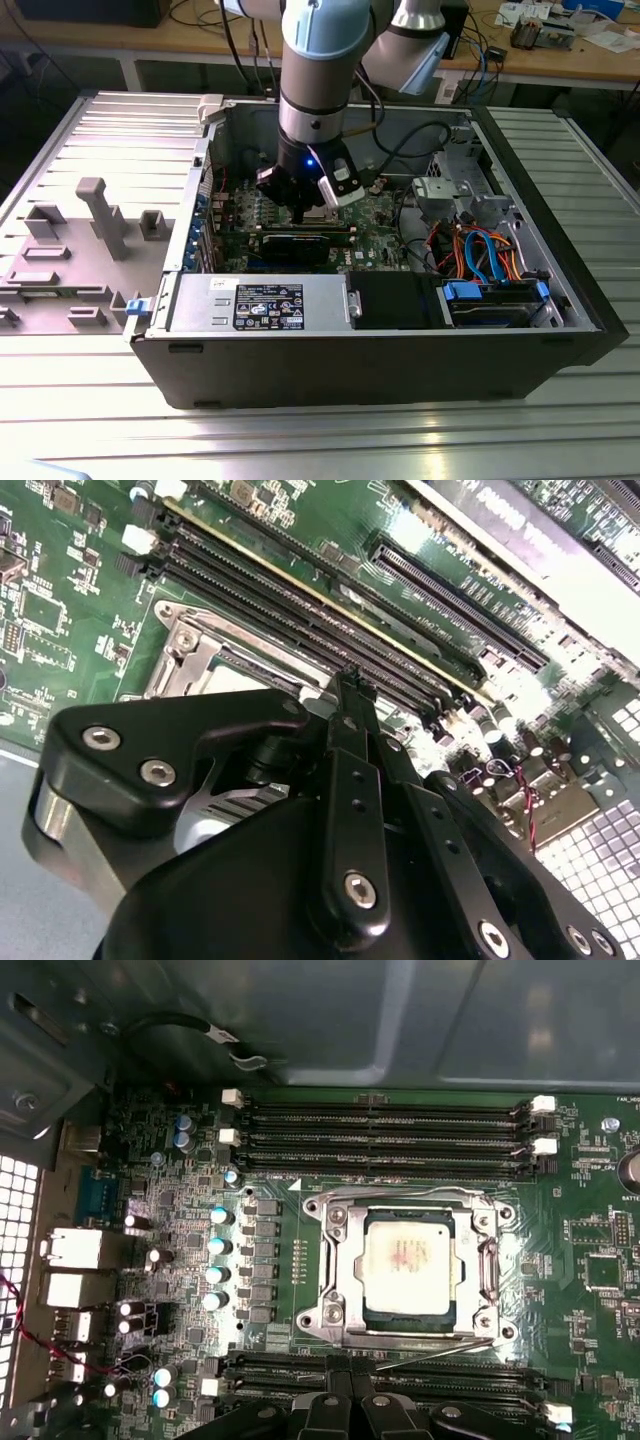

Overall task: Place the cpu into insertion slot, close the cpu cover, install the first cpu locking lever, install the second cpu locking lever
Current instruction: 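Install the second cpu locking lever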

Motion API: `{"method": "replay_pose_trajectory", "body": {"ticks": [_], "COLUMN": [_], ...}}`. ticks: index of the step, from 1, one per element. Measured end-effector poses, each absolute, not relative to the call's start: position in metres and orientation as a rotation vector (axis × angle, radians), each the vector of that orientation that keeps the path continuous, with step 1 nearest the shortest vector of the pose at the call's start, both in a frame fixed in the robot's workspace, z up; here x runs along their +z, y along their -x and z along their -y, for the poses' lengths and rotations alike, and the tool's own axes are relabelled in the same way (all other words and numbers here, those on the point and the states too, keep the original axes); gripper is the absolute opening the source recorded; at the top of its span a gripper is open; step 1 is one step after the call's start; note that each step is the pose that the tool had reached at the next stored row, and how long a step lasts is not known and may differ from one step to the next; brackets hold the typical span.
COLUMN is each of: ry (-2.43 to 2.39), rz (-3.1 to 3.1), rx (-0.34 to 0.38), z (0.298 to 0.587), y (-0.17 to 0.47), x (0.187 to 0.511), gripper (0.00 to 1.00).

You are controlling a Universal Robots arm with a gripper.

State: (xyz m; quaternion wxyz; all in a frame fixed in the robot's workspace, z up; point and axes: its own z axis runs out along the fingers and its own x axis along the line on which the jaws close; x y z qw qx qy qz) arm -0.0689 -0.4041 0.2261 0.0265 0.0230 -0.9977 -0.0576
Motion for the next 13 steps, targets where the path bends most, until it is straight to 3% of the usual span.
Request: {"method": "replay_pose_trajectory", "body": {"ticks": [13], "ry": [-0.109], "rz": [3.062], "rx": [-0.188], "z": [0.4060], "y": [0.0701], "x": [0.2215], "gripper": [0.11]}}
